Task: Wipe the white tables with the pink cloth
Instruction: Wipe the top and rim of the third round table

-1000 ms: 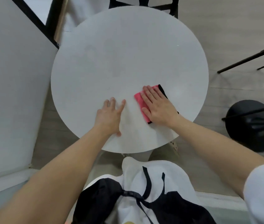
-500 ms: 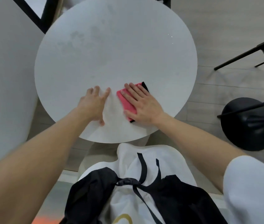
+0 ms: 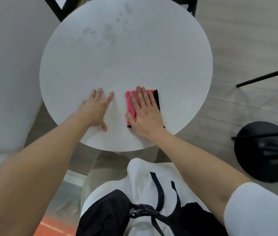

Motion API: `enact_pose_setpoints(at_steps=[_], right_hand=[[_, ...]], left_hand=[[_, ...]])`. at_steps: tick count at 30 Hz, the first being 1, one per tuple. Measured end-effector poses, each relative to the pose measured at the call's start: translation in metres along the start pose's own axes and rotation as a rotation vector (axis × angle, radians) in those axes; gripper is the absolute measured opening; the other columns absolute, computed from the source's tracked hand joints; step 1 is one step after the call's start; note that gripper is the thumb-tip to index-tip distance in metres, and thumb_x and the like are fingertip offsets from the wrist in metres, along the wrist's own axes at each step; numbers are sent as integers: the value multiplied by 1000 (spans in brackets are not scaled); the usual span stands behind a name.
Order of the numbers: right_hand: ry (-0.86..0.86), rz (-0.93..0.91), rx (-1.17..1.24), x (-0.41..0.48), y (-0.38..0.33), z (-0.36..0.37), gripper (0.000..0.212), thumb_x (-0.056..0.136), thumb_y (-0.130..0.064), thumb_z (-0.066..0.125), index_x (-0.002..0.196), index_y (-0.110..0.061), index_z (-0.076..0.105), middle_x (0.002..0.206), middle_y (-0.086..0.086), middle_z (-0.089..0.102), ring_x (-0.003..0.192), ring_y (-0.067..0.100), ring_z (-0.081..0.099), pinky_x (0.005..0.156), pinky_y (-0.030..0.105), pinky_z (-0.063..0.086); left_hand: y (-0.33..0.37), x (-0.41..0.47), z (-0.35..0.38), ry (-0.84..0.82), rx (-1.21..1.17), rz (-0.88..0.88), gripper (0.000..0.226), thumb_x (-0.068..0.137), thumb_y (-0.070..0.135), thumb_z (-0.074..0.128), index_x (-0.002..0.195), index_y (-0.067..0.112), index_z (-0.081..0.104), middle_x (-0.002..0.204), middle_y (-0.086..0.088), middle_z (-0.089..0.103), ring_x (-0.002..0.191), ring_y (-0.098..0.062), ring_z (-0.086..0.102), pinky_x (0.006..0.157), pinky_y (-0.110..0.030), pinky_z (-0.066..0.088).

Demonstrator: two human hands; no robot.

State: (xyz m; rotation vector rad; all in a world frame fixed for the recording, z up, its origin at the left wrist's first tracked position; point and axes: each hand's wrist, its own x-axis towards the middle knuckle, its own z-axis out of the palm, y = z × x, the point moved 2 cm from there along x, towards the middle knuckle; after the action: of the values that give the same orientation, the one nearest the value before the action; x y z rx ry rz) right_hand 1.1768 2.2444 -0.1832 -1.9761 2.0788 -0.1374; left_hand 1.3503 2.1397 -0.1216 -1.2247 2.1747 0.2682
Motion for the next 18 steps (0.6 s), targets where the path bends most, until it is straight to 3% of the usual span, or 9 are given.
enact_pose_setpoints(at_steps=[2, 4, 7, 9, 12, 16, 18], right_hand=[[-28, -197, -38, -6, 24, -6, 79, 111, -63, 28, 175, -20, 9, 183, 8, -3, 169, 23, -8, 137, 48, 0], [-39, -262, -86, -1, 82, -23, 78, 111, -66, 28, 175, -26, 10, 183, 3, 1, 169, 19, -6, 137, 45, -3], [-20, -11, -95, 21, 179, -55, 80, 109, -68, 25, 175, -25, 11, 183, 7, 4, 169, 23, -1, 136, 43, -6], [40, 175, -103, 35, 200, -59, 81, 109, -66, 25, 175, -21, 10, 182, 11, 4, 169, 27, 1, 137, 48, 0], [142, 373, -38, 53, 137, -41, 81, 109, -57, 26, 173, -8, 14, 179, 24, 7, 168, 38, 3, 136, 56, 5], [30, 30, -6, 56, 5, -10, 84, 107, -58, 22, 174, -10, 6, 180, 21, -5, 168, 33, -9, 136, 52, 0], [-3, -71, 10, 55, -16, -6, 84, 107, -60, 26, 174, -14, 6, 181, 17, -7, 169, 30, -9, 136, 51, -1]], left_hand=[[-2, -1, 0, 9, -13, -10, 164, 60, 51, 104, 171, 34, -15, 179, -16, -11, 167, -41, -6, 123, -60, 41], [-2, -2, -2, 17, -28, -8, 163, 58, 52, 105, 171, 37, -12, 179, -14, -10, 168, -38, -4, 121, -59, 42], [-3, -1, -3, 38, -35, -18, 163, 56, 55, 105, 171, 40, -9, 180, -12, -8, 168, -35, -3, 120, -57, 43], [-4, -3, -1, 51, -43, -25, 164, 53, 56, 105, 171, 42, -8, 180, -10, -6, 168, -33, -1, 119, -56, 45], [-6, -4, -2, 59, -37, -20, 164, 51, 60, 104, 170, 45, -7, 179, -6, -3, 168, -31, 4, 115, -55, 47], [-13, -6, -6, 67, 33, 31, 155, 56, 74, 95, 171, 42, -3, 179, -6, 2, 166, -32, 11, 116, -53, 46], [-22, -9, -10, 96, -21, 68, 130, 69, 76, 87, 171, 38, 17, 178, -4, 16, 163, -31, 21, 118, -53, 45]])
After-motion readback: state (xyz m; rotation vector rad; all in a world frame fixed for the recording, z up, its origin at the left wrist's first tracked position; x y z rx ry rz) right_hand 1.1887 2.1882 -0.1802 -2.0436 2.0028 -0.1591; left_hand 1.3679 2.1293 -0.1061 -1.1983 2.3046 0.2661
